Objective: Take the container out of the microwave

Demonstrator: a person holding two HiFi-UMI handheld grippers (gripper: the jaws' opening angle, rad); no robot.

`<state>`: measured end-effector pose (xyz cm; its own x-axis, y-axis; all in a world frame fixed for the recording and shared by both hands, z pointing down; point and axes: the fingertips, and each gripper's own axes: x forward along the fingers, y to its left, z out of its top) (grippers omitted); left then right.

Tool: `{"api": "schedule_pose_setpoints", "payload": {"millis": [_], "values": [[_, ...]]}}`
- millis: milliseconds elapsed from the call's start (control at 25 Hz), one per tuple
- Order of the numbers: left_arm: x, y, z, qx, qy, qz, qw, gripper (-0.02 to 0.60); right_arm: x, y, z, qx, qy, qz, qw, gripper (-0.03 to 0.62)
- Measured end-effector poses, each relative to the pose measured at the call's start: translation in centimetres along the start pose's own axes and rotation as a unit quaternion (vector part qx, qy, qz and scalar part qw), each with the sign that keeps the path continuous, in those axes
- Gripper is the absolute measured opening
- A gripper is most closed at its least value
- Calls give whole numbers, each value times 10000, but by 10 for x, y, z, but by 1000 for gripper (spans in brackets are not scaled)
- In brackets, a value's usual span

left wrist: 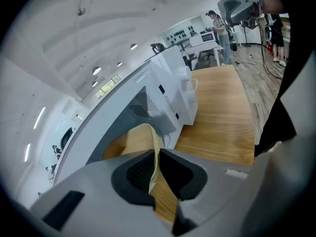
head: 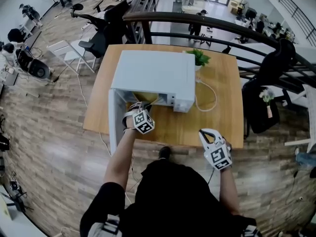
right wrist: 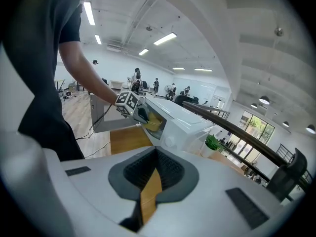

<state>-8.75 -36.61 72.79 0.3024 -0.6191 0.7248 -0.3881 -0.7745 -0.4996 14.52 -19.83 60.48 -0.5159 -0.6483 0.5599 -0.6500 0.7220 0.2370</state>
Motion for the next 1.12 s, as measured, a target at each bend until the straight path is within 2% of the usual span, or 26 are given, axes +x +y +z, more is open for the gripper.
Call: {"api": "schedule_pose_setpoints", "payload": {"millis": [440, 1120], "values": [[-38, -25, 14, -153, 64, 306, 9994, 34, -24, 7, -6, -266, -171, 294, 9991, 0], [-84, -82, 23, -139, 206, 392, 9989, 34, -67, 34, -17, -445, -424, 490, 9969, -2]]}}
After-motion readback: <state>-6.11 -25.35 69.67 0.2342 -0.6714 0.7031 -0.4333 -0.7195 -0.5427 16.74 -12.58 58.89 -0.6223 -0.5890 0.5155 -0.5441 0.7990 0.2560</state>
